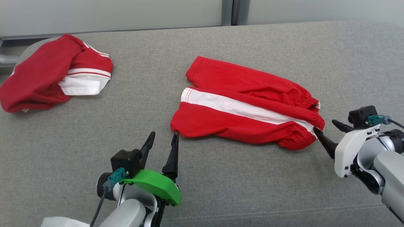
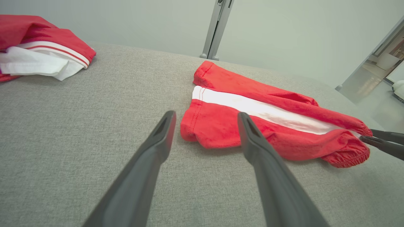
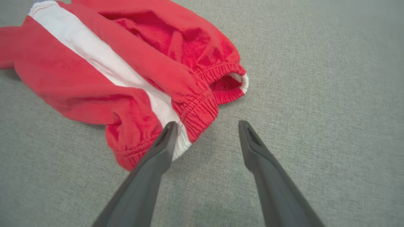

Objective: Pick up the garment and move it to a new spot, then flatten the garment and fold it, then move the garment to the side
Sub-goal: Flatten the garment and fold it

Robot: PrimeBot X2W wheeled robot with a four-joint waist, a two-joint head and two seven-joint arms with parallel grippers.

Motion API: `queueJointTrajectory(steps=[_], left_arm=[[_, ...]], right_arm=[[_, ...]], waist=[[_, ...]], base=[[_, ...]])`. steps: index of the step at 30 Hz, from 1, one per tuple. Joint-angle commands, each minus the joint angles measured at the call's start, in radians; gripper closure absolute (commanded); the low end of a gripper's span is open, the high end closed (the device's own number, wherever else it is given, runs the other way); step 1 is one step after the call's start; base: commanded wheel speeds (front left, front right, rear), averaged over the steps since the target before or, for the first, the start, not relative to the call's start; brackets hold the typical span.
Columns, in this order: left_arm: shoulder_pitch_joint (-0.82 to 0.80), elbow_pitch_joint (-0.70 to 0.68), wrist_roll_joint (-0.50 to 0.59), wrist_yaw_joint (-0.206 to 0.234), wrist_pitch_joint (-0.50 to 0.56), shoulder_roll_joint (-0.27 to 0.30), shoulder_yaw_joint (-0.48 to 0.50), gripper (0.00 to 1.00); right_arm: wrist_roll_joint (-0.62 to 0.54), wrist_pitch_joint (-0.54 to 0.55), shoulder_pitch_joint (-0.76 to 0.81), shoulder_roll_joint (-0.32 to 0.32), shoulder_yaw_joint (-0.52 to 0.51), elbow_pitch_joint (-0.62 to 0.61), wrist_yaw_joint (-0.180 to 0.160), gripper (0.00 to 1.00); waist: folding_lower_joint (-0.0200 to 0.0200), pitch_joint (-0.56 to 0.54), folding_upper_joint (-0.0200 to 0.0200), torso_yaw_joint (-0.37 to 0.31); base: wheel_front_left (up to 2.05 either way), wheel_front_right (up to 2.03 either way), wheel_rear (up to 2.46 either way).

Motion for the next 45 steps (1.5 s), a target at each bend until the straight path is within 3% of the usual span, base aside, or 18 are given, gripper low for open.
queueJointTrajectory(steps=[1,10,21,32,42,45], left_arm=[[0.016,-0.004,-0.009,0.003,-0.002,0.011,0.006,0.0],[0.06,-0.05,-0.006,0.039,-0.013,0.068,0.074,0.0],[0.147,-0.154,-0.03,0.07,-0.018,0.16,0.168,0.0],[0.231,-0.203,-0.055,0.073,0.009,0.271,0.213,0.0],[0.32,-0.25,-0.073,0.114,-0.003,0.293,0.252,0.0],[0.338,-0.258,-0.078,0.121,-0.005,0.295,0.26,0.0]], right_arm=[[-0.001,-0.012,-0.006,-0.005,0.002,0.002,-0.001,0.0],[-0.07,-0.169,0.015,0.039,-0.049,0.004,-0.001,0.0],[-0.283,-0.247,0.079,0.164,-0.297,-0.047,-0.001,0.0],[-0.533,-0.187,0.242,0.316,-0.53,-0.218,-0.001,0.0],[-0.681,-0.092,0.405,0.464,-0.662,-0.409,-0.001,0.0],[-0.693,-0.078,0.427,0.481,-0.674,-0.439,-0.001,0.0]], waist=[[0.0,-0.016,-0.0001,-0.019],[0.0,-0.052,-0.0001,-0.074],[0.0,-0.08,-0.0001,-0.081],[0.0,-0.109,-0.0001,-0.056],[0.0,-0.142,-0.0001,-0.042],[0.0,-0.147,-0.0001,-0.042]], base=[[0.0,0.0,0.0],[0.0,0.0,0.0],[0.0,0.0,0.0],[0.0,0.0,0.0],[0.0,0.0,0.0],[0.0,0.0,0.0]])
